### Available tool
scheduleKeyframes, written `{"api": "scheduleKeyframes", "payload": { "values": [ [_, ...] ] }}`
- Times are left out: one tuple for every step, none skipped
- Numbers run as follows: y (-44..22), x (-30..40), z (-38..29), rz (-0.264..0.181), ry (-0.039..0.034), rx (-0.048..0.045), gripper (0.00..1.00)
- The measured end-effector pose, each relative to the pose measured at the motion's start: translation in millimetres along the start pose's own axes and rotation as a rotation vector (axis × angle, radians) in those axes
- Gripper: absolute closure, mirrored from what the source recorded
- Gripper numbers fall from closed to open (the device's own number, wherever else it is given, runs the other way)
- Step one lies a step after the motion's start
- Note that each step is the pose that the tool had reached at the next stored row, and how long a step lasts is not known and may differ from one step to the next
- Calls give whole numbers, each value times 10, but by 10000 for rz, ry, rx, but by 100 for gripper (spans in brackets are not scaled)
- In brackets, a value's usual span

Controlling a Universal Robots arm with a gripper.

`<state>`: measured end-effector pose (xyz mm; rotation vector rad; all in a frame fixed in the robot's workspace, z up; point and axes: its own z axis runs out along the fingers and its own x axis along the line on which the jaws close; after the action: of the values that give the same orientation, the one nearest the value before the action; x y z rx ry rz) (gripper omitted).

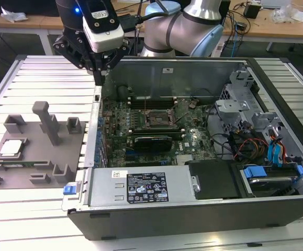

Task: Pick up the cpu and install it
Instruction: 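Reach for the cpu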

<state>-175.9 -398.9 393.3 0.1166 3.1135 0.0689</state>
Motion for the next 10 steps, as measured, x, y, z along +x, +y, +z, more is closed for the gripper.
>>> {"api": "scheduleKeyframes", "payload": {
  "values": [
    [-1,7,0,0,0,-1,89],
    [-1,19,0,0,0,0,89],
    [-2,26,-1,0,1,0,89],
    [-3,34,-1,0,1,1,89],
    [-3,48,-1,0,0,0,89],
    [-4,57,-1,0,0,0,89],
    [-5,72,-2,0,1,0,89],
    [-7,87,-2,-1,0,0,89],
    [-8,114,-3,-1,-1,0,89],
    [-10,136,-3,-1,-2,0,89]
  ]
}}
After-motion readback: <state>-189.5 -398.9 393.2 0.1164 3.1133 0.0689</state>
